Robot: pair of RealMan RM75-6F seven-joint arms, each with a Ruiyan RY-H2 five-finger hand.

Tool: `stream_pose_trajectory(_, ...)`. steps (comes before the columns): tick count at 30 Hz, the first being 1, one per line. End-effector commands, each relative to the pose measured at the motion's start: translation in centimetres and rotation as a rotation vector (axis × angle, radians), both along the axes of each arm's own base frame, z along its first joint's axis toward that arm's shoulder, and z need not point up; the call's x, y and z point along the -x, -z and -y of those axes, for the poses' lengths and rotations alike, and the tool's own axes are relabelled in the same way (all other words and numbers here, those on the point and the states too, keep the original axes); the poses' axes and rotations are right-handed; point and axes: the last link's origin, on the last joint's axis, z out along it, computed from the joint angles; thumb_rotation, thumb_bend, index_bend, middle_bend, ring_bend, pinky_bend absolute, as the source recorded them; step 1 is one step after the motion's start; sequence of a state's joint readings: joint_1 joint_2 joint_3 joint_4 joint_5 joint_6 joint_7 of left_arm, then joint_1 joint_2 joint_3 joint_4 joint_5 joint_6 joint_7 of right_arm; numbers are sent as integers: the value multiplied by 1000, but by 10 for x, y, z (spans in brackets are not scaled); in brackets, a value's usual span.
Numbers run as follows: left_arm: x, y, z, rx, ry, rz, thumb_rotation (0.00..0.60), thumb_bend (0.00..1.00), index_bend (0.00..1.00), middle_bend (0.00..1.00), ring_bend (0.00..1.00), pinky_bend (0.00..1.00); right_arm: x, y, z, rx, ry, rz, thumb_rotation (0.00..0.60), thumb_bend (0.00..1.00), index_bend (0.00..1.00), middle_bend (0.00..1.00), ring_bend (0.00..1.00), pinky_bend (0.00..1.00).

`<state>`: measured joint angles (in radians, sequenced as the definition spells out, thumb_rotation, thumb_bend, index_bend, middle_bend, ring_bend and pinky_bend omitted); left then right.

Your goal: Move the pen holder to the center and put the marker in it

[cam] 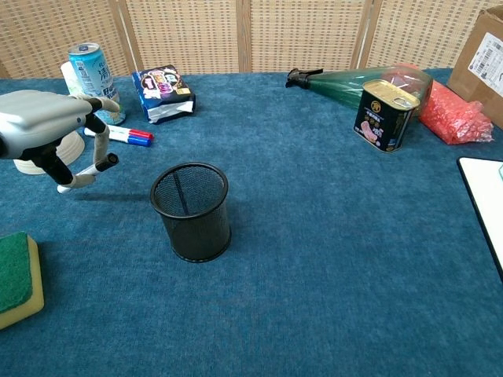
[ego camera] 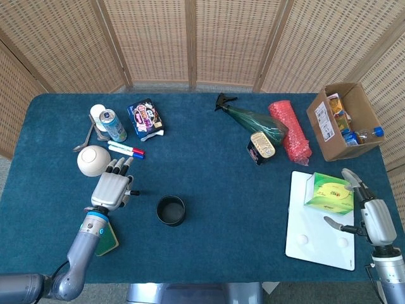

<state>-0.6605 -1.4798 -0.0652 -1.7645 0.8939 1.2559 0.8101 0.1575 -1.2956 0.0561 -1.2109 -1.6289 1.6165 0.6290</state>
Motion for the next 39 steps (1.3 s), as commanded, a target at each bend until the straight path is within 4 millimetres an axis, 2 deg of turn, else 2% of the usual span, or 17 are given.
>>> stream_pose_trajectory(1,-9,-10,3,-6,17,84,600,377,565,0,0,119,0,0,0,0,1,-1,600,0,8,79,182,308)
stream_pose_trajectory(18,-34,-44,10,56,65,454,600,375,578,0,0,137,-1,3,0,-7,5,-7,600,0,7,81,182,309)
stream_pose_trajectory(29,-64,-70,34,117,143,605,600,376,577,0,0,135,0,2,1,-5,12,-3,600,0,8,81,182,308)
stream_pose_trajectory(34,-78,-71,45,175,170,656,600,376,573,0,0,134,-1,1,0,-1,7,1,600,0,8,82,182,308)
stream_pose_trajectory(39,-84,-55,46,217,167,665,600,376,570,0,0,133,0,-2,0,4,9,7,600,0,8,81,182,308)
